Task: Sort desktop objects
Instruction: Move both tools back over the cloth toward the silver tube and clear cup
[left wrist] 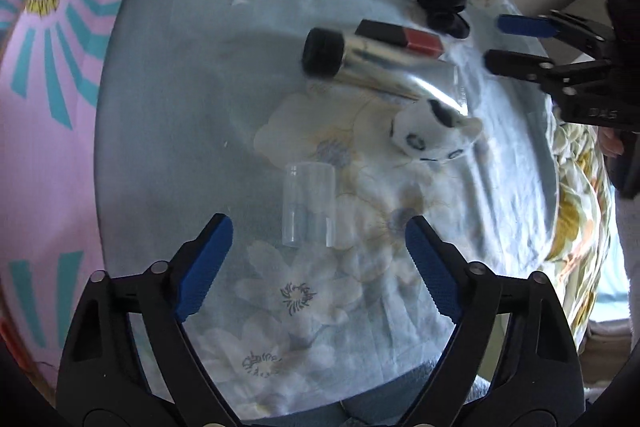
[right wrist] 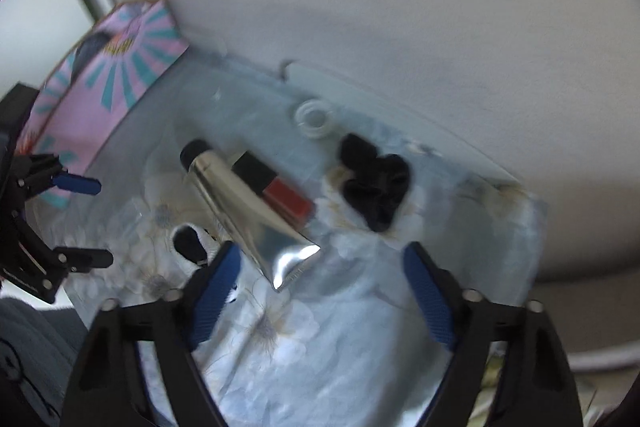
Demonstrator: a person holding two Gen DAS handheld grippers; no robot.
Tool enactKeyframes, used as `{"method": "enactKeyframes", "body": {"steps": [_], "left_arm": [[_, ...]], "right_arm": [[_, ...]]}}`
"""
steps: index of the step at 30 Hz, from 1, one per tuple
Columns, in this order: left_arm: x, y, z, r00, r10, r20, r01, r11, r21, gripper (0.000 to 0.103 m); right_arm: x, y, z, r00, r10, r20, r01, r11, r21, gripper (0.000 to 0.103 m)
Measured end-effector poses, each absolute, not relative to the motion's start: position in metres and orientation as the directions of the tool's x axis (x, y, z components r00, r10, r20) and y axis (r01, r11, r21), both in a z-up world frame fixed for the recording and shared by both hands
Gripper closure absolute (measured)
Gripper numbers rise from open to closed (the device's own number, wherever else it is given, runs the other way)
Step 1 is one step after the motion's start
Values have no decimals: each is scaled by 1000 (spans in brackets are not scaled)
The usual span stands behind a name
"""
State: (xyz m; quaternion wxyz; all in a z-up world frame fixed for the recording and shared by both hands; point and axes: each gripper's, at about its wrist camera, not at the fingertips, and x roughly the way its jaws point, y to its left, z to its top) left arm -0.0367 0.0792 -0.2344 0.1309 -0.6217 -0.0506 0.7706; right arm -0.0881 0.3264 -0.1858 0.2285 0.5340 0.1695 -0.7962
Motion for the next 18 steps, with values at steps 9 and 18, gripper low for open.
{"method": "enactKeyframes", "body": {"steps": [9,18], "left_arm": [[-33,82,-249,-231,245,-942,-119,-968,-223,38],[-27,85,-246,-298,185,-936,-131,-980,-152,44]], "right_arm": [[-101,284,-229,-198,-332,-922,777,-627,59,48],[-104,258,-235,-141,-382,-914,886,-461,56,54]]}}
